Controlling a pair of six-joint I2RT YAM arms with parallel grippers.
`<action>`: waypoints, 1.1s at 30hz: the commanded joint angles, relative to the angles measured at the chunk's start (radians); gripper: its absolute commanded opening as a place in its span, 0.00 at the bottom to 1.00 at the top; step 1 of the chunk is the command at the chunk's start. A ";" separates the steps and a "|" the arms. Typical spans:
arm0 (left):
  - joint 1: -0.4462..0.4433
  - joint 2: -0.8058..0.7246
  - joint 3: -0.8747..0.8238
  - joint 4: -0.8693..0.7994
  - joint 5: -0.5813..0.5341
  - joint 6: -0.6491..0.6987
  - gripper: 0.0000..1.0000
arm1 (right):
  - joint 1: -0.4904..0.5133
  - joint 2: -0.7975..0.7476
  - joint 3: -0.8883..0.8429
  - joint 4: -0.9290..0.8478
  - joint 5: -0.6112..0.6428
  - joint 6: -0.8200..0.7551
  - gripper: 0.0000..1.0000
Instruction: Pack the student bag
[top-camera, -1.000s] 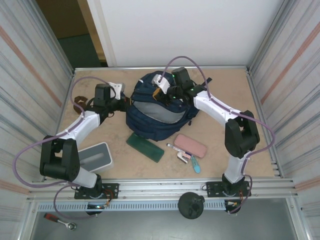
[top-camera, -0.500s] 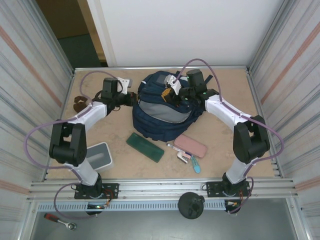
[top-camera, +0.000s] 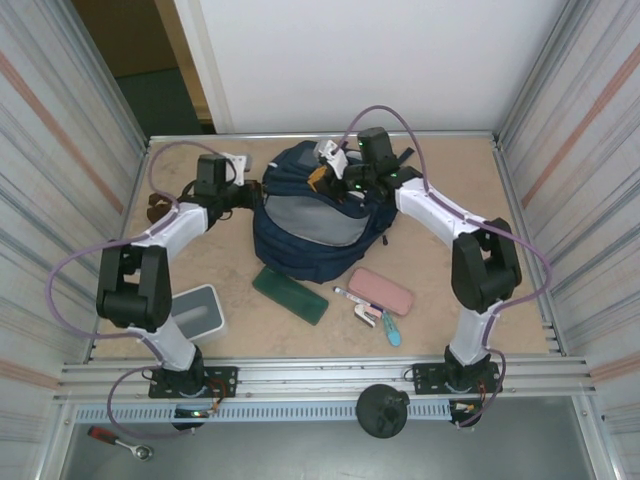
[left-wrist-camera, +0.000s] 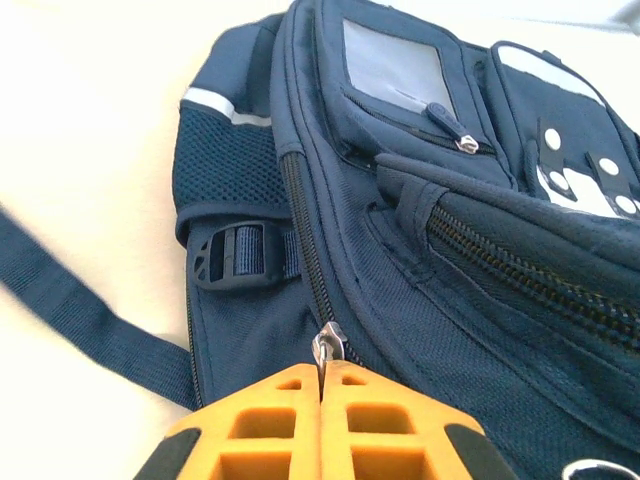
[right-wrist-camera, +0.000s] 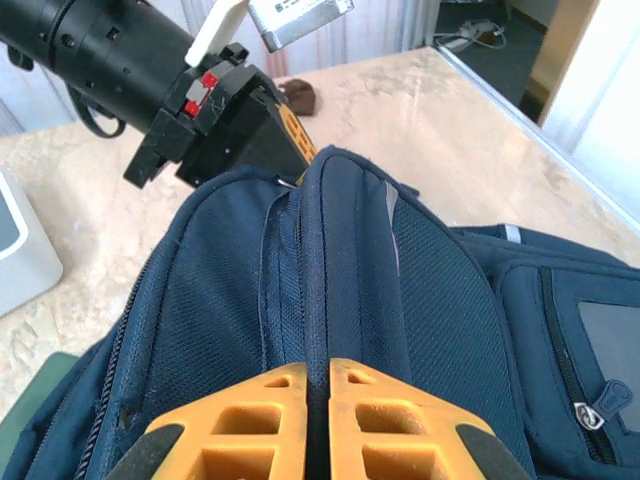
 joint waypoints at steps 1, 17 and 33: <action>0.047 -0.103 -0.039 0.027 -0.082 -0.031 0.00 | 0.031 0.043 0.119 0.048 -0.026 0.023 0.01; 0.069 0.021 0.039 0.054 -0.027 -0.043 0.00 | -0.039 -0.005 0.050 0.209 -0.176 0.134 0.00; 0.069 0.325 0.327 0.043 0.043 -0.077 0.01 | -0.054 0.044 0.135 0.288 -0.265 0.226 0.00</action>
